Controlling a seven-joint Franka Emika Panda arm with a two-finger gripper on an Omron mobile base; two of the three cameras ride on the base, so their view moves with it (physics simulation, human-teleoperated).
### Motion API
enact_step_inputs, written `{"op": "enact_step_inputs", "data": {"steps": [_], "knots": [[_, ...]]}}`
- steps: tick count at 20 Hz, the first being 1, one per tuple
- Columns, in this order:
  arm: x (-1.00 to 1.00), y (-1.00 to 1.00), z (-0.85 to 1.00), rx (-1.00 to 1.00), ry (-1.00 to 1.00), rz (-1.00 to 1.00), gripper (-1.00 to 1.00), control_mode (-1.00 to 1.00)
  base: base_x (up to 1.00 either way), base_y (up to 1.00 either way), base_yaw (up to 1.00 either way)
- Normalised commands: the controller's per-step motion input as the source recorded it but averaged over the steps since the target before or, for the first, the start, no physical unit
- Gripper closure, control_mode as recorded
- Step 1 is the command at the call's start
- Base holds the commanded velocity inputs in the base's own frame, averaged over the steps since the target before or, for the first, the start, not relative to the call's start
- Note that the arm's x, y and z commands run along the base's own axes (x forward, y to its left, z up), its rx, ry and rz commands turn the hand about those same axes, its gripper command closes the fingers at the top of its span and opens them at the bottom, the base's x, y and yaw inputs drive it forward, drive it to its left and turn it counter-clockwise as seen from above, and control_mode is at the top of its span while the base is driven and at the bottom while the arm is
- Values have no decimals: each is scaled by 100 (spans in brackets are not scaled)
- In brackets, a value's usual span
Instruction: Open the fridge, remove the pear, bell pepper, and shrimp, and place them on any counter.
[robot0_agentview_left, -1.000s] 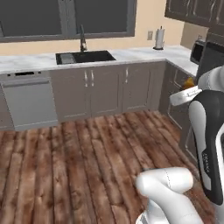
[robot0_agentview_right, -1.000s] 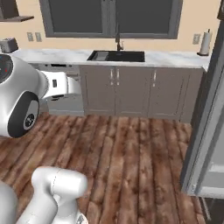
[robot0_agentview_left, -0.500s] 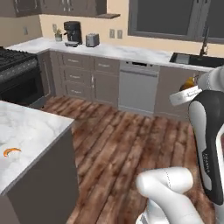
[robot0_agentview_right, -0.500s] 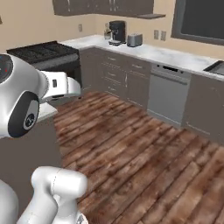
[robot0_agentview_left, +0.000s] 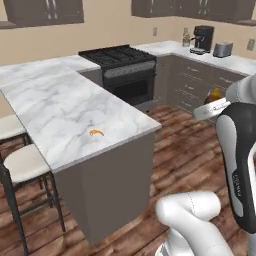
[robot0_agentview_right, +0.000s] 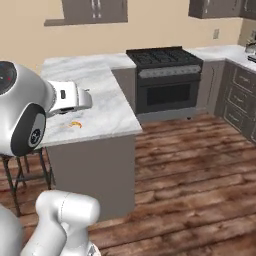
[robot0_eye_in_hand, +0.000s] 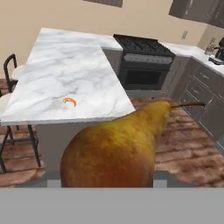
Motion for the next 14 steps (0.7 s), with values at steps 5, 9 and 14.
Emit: {"op": "enact_step_inputs", "data": {"steps": [5,9,14], "knots": [[0,0,0,0,0,0,100,100,1,0,69],[0,0,0,0,0,0,100,100,45,0,14],[0,0,0,0,0,0,100,100,61,-2,0]]}}
